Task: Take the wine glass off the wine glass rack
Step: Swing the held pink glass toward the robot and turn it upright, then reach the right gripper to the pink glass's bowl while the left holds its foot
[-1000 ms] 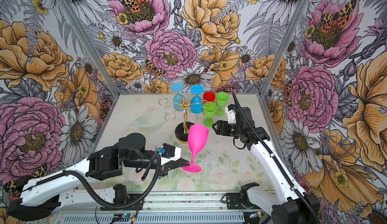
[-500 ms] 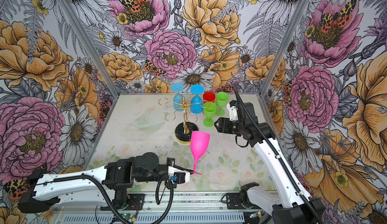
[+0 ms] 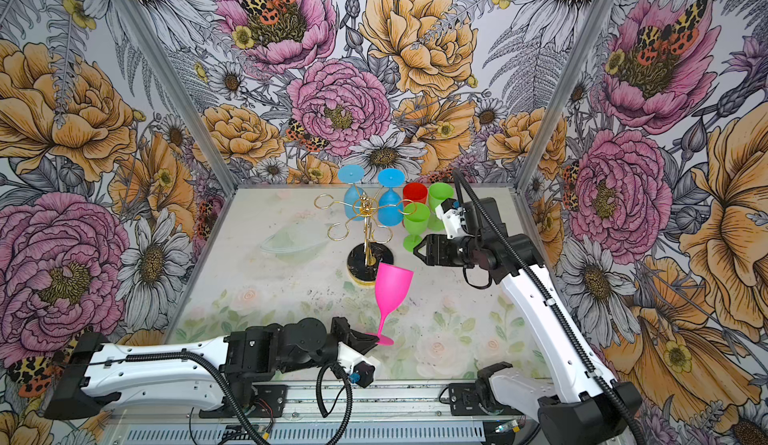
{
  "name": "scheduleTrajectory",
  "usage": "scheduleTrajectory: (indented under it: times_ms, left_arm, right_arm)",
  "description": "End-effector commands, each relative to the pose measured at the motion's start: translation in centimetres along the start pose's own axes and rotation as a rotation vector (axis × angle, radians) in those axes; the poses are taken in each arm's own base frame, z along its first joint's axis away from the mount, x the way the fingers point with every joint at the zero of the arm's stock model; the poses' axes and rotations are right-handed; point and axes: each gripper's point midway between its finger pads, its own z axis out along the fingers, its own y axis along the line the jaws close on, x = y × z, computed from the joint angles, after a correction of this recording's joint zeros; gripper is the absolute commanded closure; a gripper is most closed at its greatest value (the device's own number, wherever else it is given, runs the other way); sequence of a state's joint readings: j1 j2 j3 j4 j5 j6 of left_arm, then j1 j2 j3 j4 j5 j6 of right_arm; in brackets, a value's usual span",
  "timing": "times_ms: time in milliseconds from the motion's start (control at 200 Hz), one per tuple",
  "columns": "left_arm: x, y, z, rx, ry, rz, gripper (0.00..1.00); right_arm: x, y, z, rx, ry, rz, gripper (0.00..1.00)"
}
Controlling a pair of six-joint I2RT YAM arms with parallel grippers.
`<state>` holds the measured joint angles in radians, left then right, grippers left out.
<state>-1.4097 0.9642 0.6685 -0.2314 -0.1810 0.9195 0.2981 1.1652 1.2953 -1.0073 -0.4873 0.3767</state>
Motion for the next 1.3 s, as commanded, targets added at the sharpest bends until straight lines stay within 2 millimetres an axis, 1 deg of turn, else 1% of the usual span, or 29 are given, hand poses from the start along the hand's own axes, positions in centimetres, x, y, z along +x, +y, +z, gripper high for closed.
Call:
scheduleTrajectory:
  times_ms: [0,115,240,330,515,651,856,1041,1161,1291]
  left_arm:
    - [0.9,0.3,0.2,-0.048,0.040,0.098,1.00]
    - [1.4,0.0,0.4,-0.055,0.061,0.130,1.00]
    - [2.0,0.0,0.6,-0.067,0.086,0.173,1.00]
    - [2.3,0.1,0.7,-0.080,0.101,0.200,1.00]
    - [2.3,0.8,0.8,-0.100,0.119,0.229,1.00]
    - [2.6,1.1,1.1,-0.113,0.145,0.248,1.00]
    - [2.4,1.6,1.7,-0.125,0.158,0.274,1.00]
    - [1.9,2.8,1.9,-0.159,0.158,0.271,1.00]
    - [2.1,2.8,2.1,-0.159,0.174,0.275,1.00]
    - [2.2,3.0,2.2,-0.165,0.180,0.278,1.00]
  right_arm:
    - [0.0,1.7,0.0,-0.075,0.024,-0.026,0.34]
    - [0.1,2.3,0.3,-0.113,0.048,-0.024,0.35]
    - [0.7,2.9,0.9,-0.161,0.089,-0.020,0.39]
    - [1.1,3.3,1.2,-0.194,0.112,-0.020,0.40]
    - [1.3,3.4,1.7,-0.217,0.138,-0.011,0.42]
    - [1.8,3.1,2.3,-0.222,0.161,0.003,0.45]
    - [2.3,3.0,2.8,-0.237,0.188,0.015,0.50]
    - [2.7,2.7,3.4,-0.236,0.212,0.024,0.56]
    - [2.8,2.4,3.7,-0.232,0.219,0.023,0.58]
    - [2.7,2.2,3.8,-0.223,0.220,0.022,0.63]
